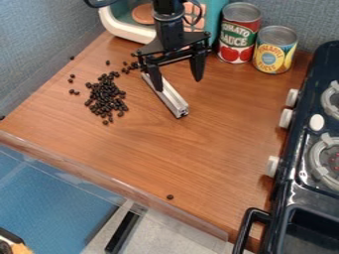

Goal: Sweep into pile

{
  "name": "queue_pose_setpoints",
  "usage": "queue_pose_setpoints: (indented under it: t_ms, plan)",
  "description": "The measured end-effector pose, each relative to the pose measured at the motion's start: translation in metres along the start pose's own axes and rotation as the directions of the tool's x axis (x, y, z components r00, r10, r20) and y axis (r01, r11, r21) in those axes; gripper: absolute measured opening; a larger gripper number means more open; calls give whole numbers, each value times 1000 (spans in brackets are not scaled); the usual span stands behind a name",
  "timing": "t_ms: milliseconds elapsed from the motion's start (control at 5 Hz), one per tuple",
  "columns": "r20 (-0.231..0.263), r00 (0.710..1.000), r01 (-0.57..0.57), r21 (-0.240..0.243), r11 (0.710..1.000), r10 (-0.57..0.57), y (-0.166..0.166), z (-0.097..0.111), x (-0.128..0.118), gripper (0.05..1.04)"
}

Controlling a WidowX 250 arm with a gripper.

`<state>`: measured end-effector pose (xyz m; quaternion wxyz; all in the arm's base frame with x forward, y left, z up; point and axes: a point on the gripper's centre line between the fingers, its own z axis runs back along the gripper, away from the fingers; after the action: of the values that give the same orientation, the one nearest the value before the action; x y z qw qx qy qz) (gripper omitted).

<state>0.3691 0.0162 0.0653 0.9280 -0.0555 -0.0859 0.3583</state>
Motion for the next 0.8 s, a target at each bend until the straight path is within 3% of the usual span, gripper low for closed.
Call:
queue_pose_setpoints:
  t_ms: [400, 800]
  plan:
    - [72, 993, -95, -40, 995, 98, -11, -13, -2, 1000]
    - [80, 983, -165, -3, 986, 164, -16, -31, 10, 1000]
